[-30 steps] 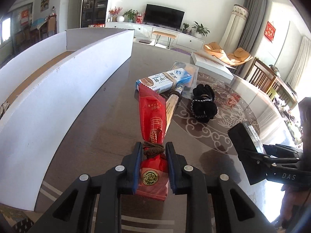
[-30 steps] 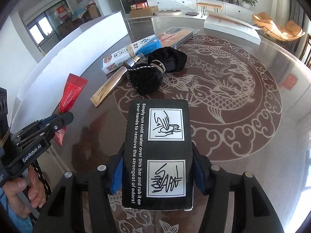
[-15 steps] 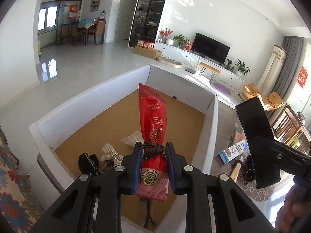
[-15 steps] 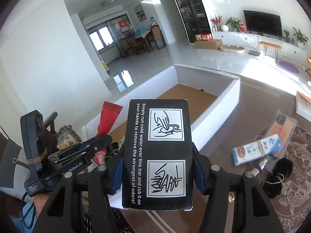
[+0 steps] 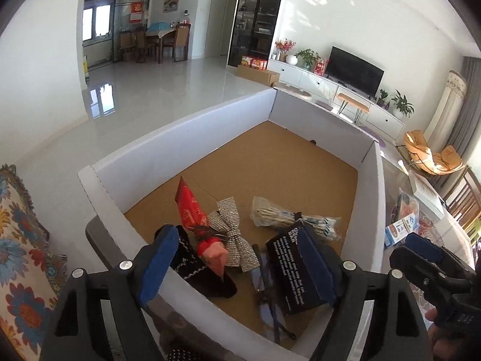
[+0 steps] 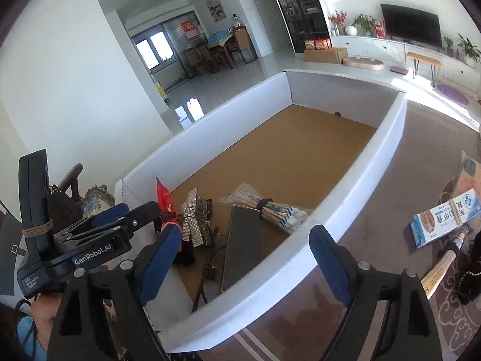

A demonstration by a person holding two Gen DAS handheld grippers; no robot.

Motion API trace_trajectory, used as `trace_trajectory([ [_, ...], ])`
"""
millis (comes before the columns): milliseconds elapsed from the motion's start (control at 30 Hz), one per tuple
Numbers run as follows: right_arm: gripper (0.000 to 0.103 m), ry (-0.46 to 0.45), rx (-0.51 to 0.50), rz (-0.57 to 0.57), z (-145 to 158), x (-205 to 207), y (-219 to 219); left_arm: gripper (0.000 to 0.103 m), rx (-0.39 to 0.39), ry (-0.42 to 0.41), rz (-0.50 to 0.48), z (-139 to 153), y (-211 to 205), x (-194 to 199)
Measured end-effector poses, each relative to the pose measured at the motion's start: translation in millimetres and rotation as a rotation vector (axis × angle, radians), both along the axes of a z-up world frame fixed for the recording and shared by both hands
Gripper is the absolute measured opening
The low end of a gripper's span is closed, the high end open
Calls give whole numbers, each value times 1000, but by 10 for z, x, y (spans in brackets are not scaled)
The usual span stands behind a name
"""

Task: Organize objects
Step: 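Carry packet and black box into the white box and open both tools, then bring both tools back over the remaining items on the table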

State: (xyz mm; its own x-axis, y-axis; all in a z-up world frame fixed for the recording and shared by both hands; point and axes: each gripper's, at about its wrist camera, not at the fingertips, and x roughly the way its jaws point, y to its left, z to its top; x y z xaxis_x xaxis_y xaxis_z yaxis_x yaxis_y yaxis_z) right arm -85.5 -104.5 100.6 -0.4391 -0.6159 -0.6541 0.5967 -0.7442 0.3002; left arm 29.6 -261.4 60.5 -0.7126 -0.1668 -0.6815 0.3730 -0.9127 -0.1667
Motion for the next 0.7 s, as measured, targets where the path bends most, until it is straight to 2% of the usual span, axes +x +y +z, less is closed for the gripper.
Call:
trace_trajectory([
  [67,101,87,41,-62,-54,126,396,83,20,43,-95,79,331,89],
  [167,103,159,173,-170,-287,245,1049,99,66,64,-271,133,963,95],
  [200,103,165,224,-214,-411,276,1280,103,80,54,-328,99,1178,67],
  [267,103,142,317,-299,-651,311,1757,103,96,6,-435,-47,1680,50],
  [333,103,92,382,-370,-835,344,2230,103,77,-56,-507,-262,2116,-29],
  [433,103,20,405,-456,-981,351,2722,103,19,-138,-548,-557,2589,-163],
  [533,103,-24,342,-513,-963,382,3042,103,-24,-187,-548,-724,2813,-346],
  [600,103,-28,329,-546,-961,402,3071,103,-85,-192,-529,-773,2811,-367],
  [700,103,-45,390,-570,-1000,344,3004,103,-153,-155,-497,-766,2723,-352],
])
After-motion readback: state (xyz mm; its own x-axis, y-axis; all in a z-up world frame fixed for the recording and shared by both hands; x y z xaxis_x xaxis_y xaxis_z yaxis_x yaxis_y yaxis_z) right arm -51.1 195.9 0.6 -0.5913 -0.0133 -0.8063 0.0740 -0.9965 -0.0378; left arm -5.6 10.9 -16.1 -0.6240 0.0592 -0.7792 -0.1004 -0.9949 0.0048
